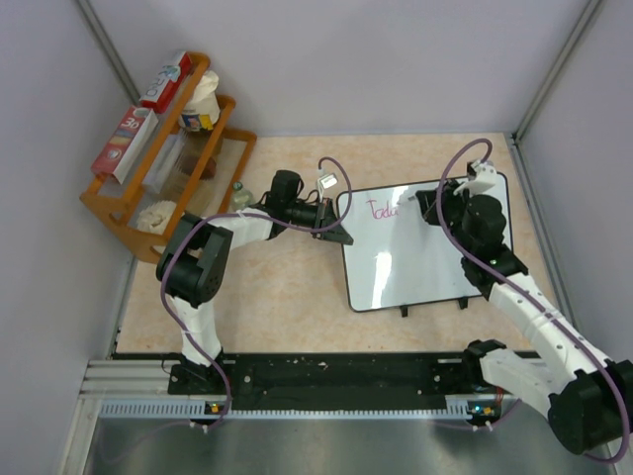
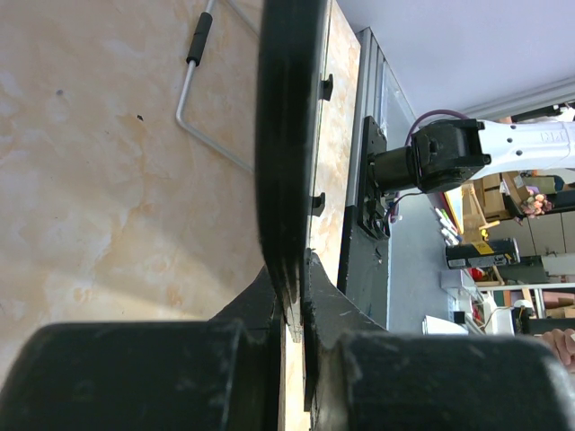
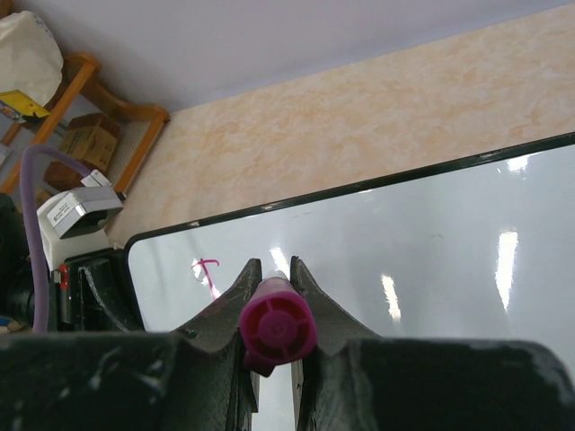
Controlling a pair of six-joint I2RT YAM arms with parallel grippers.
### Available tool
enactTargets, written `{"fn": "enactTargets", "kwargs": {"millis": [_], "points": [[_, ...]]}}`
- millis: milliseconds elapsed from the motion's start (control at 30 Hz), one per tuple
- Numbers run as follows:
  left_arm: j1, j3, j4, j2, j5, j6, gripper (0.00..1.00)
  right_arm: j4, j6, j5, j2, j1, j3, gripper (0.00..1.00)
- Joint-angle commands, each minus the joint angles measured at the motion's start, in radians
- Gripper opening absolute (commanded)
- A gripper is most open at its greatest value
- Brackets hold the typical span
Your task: Write a sentence on the whiteboard
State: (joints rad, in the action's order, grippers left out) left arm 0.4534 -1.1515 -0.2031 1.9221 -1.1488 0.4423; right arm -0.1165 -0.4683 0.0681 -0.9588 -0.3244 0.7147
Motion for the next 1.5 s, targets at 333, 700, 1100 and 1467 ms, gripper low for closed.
{"fn": "enactTargets", "kwargs": {"millis": [333,700,1100,1467], "points": [[0.025,0.027,0.030,0.011,0.000,-0.068,0.00,-0.031,0.011,0.042,-0.034,0.008,-0.009,0.00],[0.025,0.026,0.030,0.011,0.001,-0.068,0.00,0.006,0.026,0.038,-0.003,0.008,-0.064,0.00],[0.025,0.027,0.025,0.014,0.003,-0.063,0.00,0.028,0.022,0.044,0.075,0.008,-0.097,0.00],[0.025,0.029,0.024,0.014,-0.002,-0.065,0.00,-0.009,0.016,0.075,0.055,0.008,0.011,0.00]]}}
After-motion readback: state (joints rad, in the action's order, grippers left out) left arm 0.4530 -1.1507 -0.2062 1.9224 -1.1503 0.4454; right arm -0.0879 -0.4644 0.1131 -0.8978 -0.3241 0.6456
